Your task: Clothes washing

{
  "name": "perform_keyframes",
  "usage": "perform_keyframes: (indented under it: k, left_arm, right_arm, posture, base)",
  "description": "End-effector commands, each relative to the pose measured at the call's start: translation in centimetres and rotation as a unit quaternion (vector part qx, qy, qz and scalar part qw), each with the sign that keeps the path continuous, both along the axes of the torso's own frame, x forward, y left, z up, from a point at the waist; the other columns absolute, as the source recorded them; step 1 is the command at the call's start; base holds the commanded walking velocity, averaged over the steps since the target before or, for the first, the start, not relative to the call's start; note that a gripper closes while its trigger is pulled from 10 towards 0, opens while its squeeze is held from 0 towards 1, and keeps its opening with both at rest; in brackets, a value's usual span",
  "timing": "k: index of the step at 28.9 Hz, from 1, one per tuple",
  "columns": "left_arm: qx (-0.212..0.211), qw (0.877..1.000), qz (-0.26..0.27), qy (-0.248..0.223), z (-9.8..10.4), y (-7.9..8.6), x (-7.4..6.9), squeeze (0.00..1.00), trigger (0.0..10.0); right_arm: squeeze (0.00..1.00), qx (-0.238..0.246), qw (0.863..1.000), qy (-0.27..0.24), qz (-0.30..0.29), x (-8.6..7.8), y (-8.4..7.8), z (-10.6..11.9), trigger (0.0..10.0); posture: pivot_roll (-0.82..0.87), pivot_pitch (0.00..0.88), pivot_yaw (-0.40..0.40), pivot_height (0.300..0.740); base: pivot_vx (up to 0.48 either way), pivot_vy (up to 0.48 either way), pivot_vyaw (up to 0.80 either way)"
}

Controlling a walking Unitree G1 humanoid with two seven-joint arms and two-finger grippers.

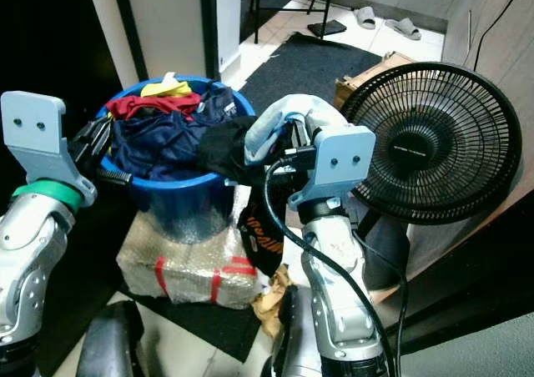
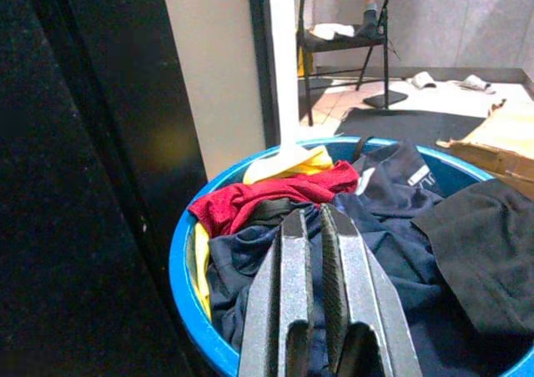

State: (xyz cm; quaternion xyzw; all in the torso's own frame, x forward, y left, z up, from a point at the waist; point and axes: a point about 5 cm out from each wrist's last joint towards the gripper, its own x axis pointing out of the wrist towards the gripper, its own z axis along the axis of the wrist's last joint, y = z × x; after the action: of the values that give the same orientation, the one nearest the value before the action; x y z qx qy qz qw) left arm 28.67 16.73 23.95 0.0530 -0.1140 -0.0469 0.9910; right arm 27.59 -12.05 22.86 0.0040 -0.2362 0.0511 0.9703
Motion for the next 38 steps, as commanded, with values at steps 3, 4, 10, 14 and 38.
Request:
perform_keyframes:
  k: [3,4,10,14,38]
  left_arm:
    - [0.000,1.000,-0.001,0.008,-0.54,-0.11,-0.03,0.00,10.0]
    - [0.000,1.000,-0.001,0.008,-0.56,-0.14,-0.02,0.00,10.0]
    - [-0.001,1.000,-0.002,0.009,-0.61,-0.22,0.00,0.00,10.0]
    - [-0.001,1.000,-0.003,0.008,-0.60,-0.28,0.00,0.00,10.0]
    - [-0.002,1.000,-0.005,0.009,-0.60,-0.39,-0.01,0.00,10.0]
  right_arm:
    - [0.00,0.001,1.000,0.010,-0.002,0.07,0.08,-0.39,10.0]
    - [0.00,0.001,1.000,0.011,-0.001,0.08,0.10,-0.42,10.0]
    - [0.00,0.000,1.000,0.013,-0.001,0.10,0.13,-0.49,10.0]
    - [0.00,0.000,1.000,0.014,-0.001,0.08,0.18,-0.52,10.0]
    - [0.00,0.002,1.000,0.018,-0.001,0.09,0.24,-0.66,10.0]
  posture:
    - [0.06,0.035,0.026,0.481]
    - [0.06,0.034,0.026,0.486]
    - [0.06,0.033,0.026,0.506]
    - [0.06,0.033,0.027,0.526]
    - [0.06,0.037,0.026,0.596]
  base:
    - [0.000,0.000,0.00]
    - [0.000,0.000,0.00]
    - [0.000,0.000,0.00]
    - [0.000,0.000,0.00]
    - [0.000,0.000,0.00]
